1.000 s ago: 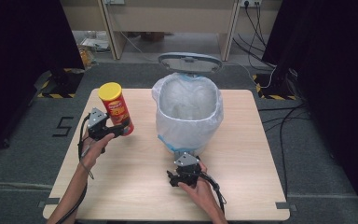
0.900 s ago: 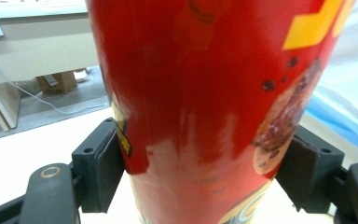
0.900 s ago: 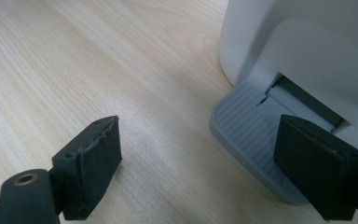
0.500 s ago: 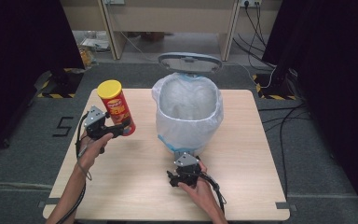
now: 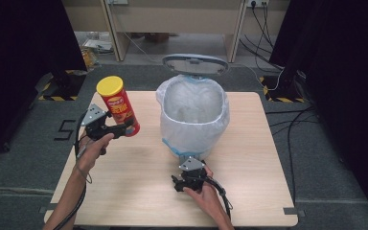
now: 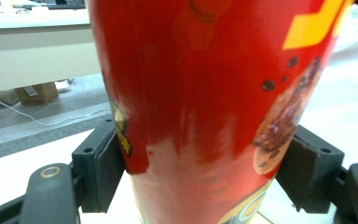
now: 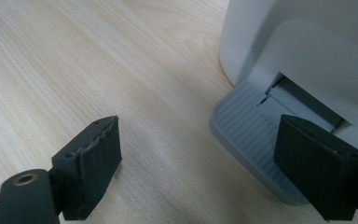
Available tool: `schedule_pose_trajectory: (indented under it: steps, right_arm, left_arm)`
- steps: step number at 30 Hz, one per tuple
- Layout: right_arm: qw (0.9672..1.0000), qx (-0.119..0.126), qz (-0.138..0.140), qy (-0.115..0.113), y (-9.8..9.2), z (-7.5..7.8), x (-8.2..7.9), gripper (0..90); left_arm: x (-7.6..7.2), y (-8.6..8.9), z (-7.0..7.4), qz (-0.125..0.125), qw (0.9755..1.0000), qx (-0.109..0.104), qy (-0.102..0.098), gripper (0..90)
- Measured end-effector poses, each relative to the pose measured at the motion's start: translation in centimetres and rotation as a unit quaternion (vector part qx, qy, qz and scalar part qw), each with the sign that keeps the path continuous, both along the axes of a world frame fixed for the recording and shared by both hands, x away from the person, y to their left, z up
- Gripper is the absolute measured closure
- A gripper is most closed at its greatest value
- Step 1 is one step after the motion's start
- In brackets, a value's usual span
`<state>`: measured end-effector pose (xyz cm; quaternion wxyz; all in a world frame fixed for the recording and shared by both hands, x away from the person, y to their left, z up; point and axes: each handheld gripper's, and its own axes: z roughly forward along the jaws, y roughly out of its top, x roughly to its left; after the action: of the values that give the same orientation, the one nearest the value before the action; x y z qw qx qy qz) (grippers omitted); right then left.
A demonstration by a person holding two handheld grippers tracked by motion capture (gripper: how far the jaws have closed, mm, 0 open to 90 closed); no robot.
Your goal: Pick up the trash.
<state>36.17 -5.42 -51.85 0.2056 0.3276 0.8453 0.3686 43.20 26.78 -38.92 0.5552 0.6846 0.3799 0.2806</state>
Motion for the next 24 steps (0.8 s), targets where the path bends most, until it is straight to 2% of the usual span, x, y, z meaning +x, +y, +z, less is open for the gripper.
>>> schedule_pose_trajectory:
  steps: [6, 13, 20, 24]
  right_arm:
    - [1.0, -0.001, 0.001, -0.001, 0.0, 0.0, 0.0, 15.1]
    - [1.0, -0.002, 0.003, -0.002, 0.0, 0.0, 0.0, 15.1]
    - [1.0, 0.0, 0.001, -0.001, 0.0, 0.0, 0.0, 15.0]
    - [1.0, -0.001, 0.002, -0.001, 0.0, 0.0, 0.0, 14.9]
  left_arm:
    - [-0.2, 0.0, 1.2, -0.007, 0.9999, -0.007, -0.004, 23.8]
    - [-0.4, -0.1, 2.7, -0.015, 0.9998, -0.004, -0.014, 23.8]
    - [-0.3, 0.0, 4.0, -0.025, 0.9995, -0.013, -0.013, 23.8]
    - [-0.4, -0.1, 4.9, -0.025, 0.9995, -0.005, -0.021, 23.8]
